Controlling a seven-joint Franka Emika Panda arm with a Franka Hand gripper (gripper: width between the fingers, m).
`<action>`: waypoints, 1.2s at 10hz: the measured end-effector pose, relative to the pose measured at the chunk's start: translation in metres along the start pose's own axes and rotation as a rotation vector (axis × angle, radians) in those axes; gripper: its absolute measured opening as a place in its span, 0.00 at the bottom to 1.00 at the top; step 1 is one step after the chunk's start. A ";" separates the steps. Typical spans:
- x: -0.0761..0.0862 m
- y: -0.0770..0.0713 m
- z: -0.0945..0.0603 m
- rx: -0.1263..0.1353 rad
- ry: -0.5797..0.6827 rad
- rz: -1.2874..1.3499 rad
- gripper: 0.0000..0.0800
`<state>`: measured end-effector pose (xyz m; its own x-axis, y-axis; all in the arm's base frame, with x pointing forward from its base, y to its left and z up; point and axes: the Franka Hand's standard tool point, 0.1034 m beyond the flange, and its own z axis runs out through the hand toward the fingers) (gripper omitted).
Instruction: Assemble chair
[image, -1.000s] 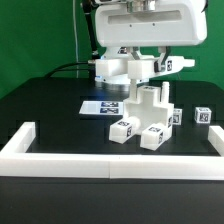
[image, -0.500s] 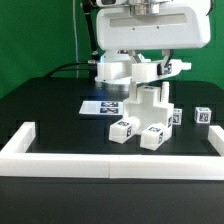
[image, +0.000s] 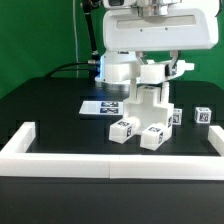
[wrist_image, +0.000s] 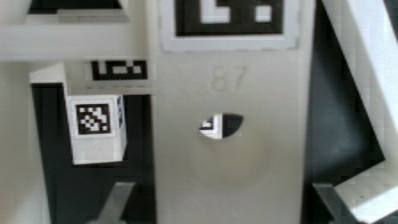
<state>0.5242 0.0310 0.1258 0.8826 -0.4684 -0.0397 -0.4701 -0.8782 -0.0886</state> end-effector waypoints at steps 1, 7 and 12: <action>0.000 0.001 0.001 0.000 0.003 0.009 0.36; -0.001 0.000 0.000 0.002 0.004 0.016 0.36; -0.002 -0.001 -0.006 0.010 0.011 0.013 0.36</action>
Offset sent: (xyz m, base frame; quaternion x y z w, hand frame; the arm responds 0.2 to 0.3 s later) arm 0.0000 0.0000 0.0000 0.0000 0.0000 0.0000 1.0000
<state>0.5232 0.0324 0.1320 0.8761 -0.4811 -0.0302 -0.4816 -0.8709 -0.0984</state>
